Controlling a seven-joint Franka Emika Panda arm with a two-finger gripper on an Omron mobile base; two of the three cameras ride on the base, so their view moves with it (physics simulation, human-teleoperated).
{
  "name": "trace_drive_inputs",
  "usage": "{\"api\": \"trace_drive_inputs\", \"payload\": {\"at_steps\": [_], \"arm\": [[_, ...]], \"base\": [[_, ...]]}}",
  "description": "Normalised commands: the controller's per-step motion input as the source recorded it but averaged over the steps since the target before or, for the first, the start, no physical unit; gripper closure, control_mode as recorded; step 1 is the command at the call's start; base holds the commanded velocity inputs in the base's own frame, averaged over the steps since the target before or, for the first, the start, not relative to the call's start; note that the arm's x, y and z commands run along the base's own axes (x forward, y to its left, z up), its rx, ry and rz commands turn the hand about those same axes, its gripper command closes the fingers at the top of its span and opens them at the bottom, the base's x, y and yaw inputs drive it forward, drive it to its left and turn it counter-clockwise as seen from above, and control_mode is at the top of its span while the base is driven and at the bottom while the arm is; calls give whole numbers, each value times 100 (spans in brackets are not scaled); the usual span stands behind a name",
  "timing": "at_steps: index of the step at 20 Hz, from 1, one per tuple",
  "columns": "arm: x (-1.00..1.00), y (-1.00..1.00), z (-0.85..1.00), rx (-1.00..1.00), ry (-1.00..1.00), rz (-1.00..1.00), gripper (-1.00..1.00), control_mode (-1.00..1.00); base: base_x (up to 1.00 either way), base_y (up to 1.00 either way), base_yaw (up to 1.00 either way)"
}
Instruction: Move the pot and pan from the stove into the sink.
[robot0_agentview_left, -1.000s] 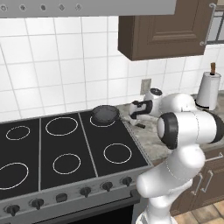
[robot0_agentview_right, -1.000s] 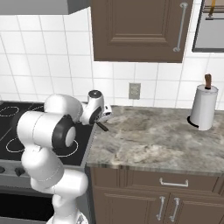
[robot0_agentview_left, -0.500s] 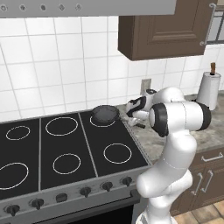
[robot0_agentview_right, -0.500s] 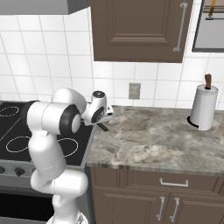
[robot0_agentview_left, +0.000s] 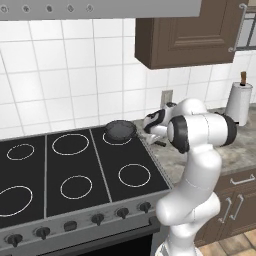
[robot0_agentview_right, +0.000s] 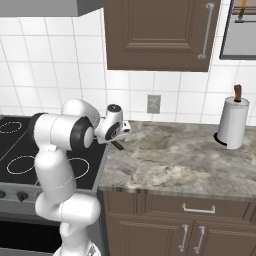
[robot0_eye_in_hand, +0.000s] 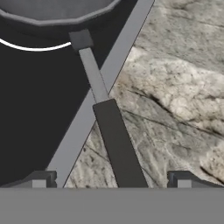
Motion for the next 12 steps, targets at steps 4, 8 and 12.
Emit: {"api": "trace_drive_inputs", "payload": {"at_steps": [4,8,12], "arm": [[26,0,-21,0,2,0,-100,-100],[25,0,-23,0,3,0,-100,-100],[25,0,-22,0,3,0,-100,-100]], "base": [[0,0,0],[0,0,0],[0,0,0]]}}
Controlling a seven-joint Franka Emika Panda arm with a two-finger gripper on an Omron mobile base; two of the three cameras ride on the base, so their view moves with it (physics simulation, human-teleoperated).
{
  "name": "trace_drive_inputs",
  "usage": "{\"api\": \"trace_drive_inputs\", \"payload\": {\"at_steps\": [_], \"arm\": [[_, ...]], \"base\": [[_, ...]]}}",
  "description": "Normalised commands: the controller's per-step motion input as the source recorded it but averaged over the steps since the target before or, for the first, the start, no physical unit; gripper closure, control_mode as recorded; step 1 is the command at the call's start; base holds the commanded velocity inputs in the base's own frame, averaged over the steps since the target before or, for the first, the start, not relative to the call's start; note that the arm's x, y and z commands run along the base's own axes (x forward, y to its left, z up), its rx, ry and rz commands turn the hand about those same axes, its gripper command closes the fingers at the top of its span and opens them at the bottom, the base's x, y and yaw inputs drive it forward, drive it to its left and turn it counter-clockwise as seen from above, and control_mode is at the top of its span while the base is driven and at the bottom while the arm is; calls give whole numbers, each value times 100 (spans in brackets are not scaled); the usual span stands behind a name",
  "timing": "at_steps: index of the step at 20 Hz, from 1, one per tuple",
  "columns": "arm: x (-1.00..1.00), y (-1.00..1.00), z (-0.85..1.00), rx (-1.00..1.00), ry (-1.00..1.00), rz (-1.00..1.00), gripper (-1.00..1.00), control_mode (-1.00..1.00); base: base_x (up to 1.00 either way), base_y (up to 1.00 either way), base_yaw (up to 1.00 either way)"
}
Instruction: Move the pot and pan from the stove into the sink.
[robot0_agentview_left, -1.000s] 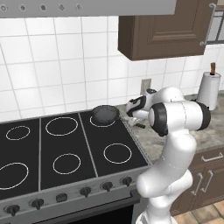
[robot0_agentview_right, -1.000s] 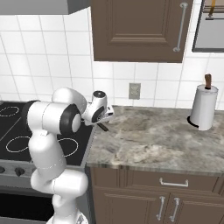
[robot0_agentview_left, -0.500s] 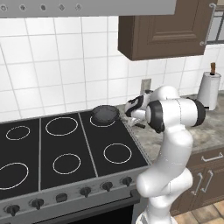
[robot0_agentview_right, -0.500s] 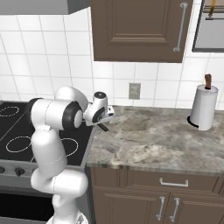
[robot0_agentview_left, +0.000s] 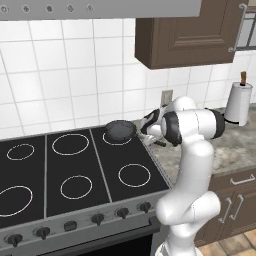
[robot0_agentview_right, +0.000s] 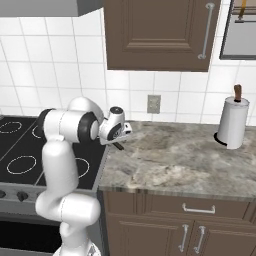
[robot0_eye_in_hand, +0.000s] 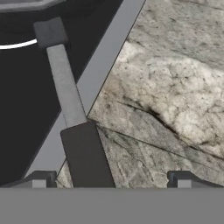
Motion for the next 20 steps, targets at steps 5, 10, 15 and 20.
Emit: {"api": "trace_drive_inputs", "payload": {"at_steps": [5,10,15,20], "arm": [[17,0,-13,0,2,0,-100,-100],[9,0,-9,0,2,0,-100,-100],[0,0,0,0,0,0,100,-100],[0,0,0,0,0,0,100,-100]], "base": [[0,0,0],[0,0,0],[0,0,0],[0,0,0]]}}
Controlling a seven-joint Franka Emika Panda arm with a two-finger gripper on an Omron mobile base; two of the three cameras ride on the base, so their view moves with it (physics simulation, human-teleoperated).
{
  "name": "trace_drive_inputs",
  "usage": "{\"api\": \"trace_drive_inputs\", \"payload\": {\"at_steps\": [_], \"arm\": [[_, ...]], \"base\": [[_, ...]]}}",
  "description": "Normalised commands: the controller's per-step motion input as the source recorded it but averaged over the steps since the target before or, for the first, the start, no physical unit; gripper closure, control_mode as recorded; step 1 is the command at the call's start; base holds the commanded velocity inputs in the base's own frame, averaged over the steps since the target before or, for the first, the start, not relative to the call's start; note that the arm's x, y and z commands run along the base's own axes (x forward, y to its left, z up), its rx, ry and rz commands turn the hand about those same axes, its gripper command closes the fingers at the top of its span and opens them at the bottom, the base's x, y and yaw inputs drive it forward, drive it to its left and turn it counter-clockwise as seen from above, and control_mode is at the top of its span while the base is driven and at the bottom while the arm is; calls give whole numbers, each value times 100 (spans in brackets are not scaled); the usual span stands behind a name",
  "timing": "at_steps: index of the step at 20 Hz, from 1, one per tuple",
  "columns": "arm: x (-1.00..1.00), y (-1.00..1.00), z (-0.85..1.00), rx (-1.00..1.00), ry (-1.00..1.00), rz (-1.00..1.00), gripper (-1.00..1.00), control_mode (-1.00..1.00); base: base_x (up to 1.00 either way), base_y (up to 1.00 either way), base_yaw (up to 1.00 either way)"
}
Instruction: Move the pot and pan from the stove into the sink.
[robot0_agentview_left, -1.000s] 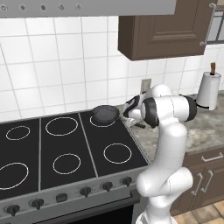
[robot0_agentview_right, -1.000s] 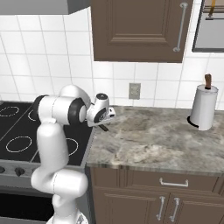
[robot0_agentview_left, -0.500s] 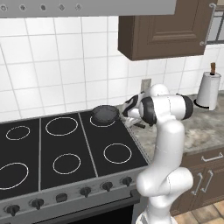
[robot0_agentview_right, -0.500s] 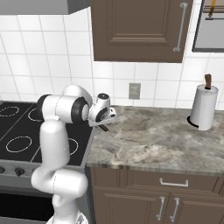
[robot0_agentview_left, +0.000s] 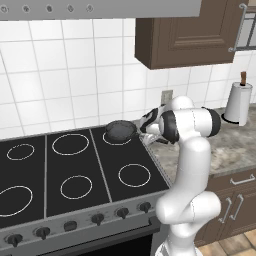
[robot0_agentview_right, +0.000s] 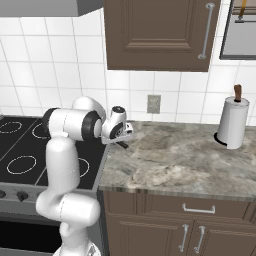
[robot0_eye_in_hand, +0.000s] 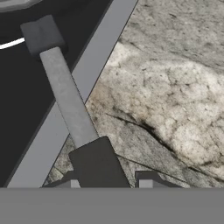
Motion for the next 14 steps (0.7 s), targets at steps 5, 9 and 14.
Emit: {"api": "trace_drive_inputs", "payload": {"at_steps": [5,9,14], "arm": [[0,0,0,0,0,0,100,-100],[0,0,12,1,3,0,100,-100],[0,0,55,4,8,0,100,-100]], "base": [[0,0,0],[0,0,0],[0,0,0]]}}
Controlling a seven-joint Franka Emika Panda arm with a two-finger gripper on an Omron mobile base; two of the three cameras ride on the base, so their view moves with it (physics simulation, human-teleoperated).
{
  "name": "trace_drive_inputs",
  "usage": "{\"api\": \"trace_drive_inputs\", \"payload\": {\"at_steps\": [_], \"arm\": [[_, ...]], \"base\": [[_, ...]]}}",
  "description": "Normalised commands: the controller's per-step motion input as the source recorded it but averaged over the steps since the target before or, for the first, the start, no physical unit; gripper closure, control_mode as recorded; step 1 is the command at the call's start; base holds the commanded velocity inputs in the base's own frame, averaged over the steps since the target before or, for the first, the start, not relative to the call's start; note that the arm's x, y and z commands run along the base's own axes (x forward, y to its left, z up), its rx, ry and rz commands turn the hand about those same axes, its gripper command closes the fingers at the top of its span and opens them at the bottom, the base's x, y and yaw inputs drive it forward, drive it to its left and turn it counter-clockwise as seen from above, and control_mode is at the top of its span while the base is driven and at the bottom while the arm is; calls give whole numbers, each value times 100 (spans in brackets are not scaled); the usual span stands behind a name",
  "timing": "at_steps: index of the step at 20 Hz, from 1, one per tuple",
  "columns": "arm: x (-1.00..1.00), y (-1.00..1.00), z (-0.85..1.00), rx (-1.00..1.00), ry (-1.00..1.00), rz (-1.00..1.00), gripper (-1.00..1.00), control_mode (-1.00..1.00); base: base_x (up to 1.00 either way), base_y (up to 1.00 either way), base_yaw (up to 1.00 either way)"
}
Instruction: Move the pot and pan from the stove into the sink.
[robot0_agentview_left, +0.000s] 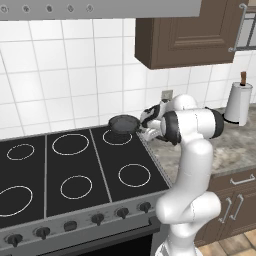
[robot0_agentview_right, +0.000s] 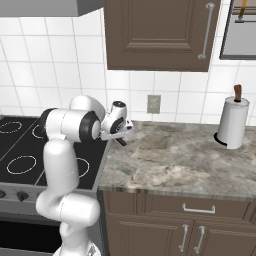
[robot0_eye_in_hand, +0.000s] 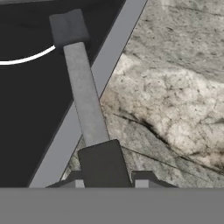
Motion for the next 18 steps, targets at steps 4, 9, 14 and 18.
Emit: {"api": "trace_drive_inputs", "payload": {"at_steps": [4,9,14,18], "arm": [[0,0,69,4,11,0,100,-100],[-10,6,60,1,16,5,100,-100],[-29,11,58,0,16,10,100,-100],[-54,14,47,0,13,14,100,-100]], "base": [[0,0,0],[0,0,0],[0,0,0],[0,0,0]]}}
